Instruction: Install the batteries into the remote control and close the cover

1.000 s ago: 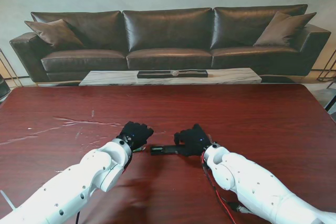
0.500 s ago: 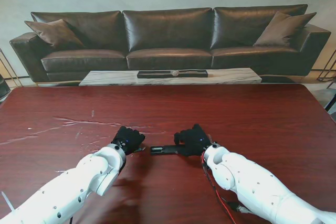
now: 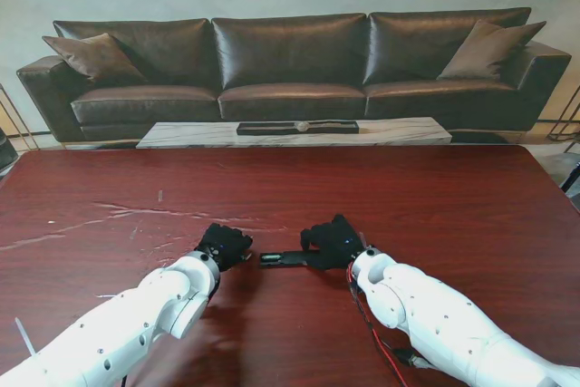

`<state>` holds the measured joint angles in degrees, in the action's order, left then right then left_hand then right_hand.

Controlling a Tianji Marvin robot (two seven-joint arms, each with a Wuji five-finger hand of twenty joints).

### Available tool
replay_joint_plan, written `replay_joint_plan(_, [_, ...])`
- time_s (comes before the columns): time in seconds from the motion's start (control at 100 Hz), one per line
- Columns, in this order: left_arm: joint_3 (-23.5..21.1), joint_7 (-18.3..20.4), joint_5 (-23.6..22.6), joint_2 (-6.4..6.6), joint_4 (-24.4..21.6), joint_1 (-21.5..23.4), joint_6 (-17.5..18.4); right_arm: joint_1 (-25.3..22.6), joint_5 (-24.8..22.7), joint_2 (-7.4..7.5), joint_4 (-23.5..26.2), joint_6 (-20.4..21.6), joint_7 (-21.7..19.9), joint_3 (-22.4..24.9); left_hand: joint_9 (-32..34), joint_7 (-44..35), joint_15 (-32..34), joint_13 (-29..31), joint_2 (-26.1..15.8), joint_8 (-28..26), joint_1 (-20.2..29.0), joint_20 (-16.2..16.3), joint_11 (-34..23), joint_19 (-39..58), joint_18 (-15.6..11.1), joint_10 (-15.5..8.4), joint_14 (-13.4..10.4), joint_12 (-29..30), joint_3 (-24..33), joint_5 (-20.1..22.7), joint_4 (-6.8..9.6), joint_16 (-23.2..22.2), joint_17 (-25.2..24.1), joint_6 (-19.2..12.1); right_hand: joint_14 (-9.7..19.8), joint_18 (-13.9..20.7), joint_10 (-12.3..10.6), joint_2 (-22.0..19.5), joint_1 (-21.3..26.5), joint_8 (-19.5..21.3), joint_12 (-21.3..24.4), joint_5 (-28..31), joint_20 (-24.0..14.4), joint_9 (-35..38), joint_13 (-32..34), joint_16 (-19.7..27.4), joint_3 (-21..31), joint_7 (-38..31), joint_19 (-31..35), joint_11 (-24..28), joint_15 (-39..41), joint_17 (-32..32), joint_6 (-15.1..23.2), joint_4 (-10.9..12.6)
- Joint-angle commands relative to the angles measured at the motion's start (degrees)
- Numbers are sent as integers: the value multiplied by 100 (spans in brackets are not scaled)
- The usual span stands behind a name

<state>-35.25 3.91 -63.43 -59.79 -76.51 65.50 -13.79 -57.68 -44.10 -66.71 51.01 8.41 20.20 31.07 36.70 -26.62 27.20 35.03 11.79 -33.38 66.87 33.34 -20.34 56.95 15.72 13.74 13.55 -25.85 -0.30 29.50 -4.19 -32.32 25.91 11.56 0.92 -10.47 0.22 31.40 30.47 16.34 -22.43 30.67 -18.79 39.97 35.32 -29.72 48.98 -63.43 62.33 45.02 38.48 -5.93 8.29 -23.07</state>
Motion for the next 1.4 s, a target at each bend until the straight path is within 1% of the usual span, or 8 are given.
replay_joint_plan(0.0, [52, 29, 44, -38, 17, -48, -46, -141, -32, 0, -86, 2, -111, -83, 52, 99, -38, -21, -139, -99, 90, -38, -10, 5, 150, 167, 93, 34, 3, 43, 270, 60, 1, 119, 53, -71, -18, -193, 371, 23, -36, 218, -131, 122, 430, 99, 114, -225, 138, 12, -125, 48, 267, 197])
replay_joint_plan(0.19, [77, 267, -95, 13, -83, -51, -42, -140, -23, -7, -92, 5, -101, -78, -12, -21, 3, -30, 164, -183, 571, -24, -50, 32, 117, 111, 27, 0, 198, 98, 328, 31, -16, -68, 49, -77, -13, -195, 366, 22, -36, 220, -131, 125, 429, 99, 107, -226, 137, 12, -128, 49, 265, 198])
replay_joint_plan(0.37, [12, 461, -273, 64, -197, 29, -19, -137, -19, -10, -94, 9, -97, -80, -48, -333, 82, -16, 352, -251, 709, 15, -100, 71, 88, 106, -20, -64, 428, 195, 343, -35, -20, -251, 48, -81, -8, -187, 376, 20, -37, 209, -130, 116, 426, 100, 116, -222, 137, 12, -130, 50, 257, 200])
replay_joint_plan(0.58, [23, 496, -308, 76, -229, 43, 37, -142, -21, -6, -92, -7, -103, -74, -44, -1229, 67, 3, 651, -286, 709, 58, -86, 66, 96, 88, -36, -89, 1203, 160, 171, -51, -18, -610, 46, -90, -9, -168, 368, 19, -36, 204, -129, 108, 418, 103, 121, -222, 134, 10, -135, 56, 244, 197])
replay_joint_plan(0.85, [193, 508, -144, 61, -141, -33, -49, -154, -28, -2, -87, 5, -89, -48, -35, -1945, 62, -10, 787, -485, 709, 116, -77, 77, 89, 69, -68, -486, 1814, -14, 133, -52, -61, -704, 39, -87, -8, -176, 350, 18, -35, 207, -130, 110, 422, 103, 120, -223, 138, 9, -135, 53, 247, 195])
replay_joint_plan(1.03, [181, 447, -101, 49, -130, -10, -62, -155, -18, -4, -91, 13, -94, -44, 1, -2575, -42, 15, 822, -795, 709, 132, 72, 58, 97, 58, -26, -804, 2278, -50, 40, -479, -108, -823, 44, -84, -2, -199, 316, 17, -35, 210, -129, 115, 419, 102, 103, -224, 137, 8, -135, 54, 243, 192])
replay_joint_plan(1.34, [103, 437, -63, 44, -166, 106, -133, -160, -15, -1, -83, 21, -104, -39, 1, -3104, -209, 110, 866, -1121, 709, 153, 71, 66, 83, 52, -7, -860, 2695, -52, 14, -722, -112, -880, 43, -79, -1, -223, 300, 16, -33, 211, -129, 119, 422, 101, 84, -223, 137, 5, -133, 54, 246, 197])
replay_joint_plan(1.39, [90, 411, -48, 39, -162, 119, -136, -160, -16, -1, -80, 23, -106, -40, -9, -3296, -281, 136, 936, -1292, 710, 155, 65, 68, 78, 44, 1, -879, 2874, -60, -54, -789, -107, -890, 43, -79, 0, -228, 294, 15, -33, 213, -129, 120, 428, 100, 78, -221, 137, 5, -131, 54, 241, 197])
